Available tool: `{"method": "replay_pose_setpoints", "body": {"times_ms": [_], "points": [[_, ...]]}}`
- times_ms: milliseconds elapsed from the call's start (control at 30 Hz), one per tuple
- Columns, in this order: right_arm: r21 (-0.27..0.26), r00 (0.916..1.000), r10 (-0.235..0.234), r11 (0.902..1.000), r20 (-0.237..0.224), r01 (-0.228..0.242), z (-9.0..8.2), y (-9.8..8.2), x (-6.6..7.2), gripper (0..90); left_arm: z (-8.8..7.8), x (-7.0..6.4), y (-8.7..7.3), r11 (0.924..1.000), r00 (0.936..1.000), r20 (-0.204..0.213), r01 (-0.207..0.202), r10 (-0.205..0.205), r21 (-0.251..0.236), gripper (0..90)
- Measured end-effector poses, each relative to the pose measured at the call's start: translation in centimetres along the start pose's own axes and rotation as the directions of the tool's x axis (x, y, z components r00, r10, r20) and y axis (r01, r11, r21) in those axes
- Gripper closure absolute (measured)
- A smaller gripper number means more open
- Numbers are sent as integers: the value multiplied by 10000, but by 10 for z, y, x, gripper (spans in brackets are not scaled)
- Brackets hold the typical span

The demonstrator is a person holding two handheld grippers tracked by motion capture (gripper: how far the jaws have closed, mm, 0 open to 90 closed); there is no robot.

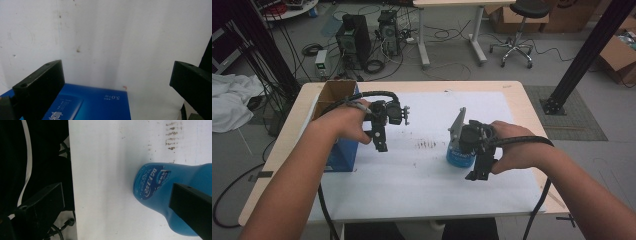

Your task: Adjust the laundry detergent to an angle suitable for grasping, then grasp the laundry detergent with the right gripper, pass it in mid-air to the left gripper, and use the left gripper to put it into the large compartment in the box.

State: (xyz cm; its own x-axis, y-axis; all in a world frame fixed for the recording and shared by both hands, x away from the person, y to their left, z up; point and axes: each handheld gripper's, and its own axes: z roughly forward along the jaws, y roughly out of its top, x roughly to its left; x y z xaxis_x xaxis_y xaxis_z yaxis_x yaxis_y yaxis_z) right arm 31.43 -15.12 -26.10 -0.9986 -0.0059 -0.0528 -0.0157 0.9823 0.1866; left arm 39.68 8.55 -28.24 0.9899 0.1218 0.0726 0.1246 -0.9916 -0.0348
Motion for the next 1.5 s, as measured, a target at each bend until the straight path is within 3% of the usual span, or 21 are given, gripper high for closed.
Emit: {"method": "replay_pose_setpoints", "body": {"times_ms": [1367,1500], "points": [[17,10000,-91,10000,-6,91,2,2,0,0,-11,-7,-1,10000,9998,-168,-57,57,45,1],[-395,10000,32,9992,18,-31,1,-1,2,0,-11,-8,-1,10000,9998,-187,-40,41,31,1]]}}
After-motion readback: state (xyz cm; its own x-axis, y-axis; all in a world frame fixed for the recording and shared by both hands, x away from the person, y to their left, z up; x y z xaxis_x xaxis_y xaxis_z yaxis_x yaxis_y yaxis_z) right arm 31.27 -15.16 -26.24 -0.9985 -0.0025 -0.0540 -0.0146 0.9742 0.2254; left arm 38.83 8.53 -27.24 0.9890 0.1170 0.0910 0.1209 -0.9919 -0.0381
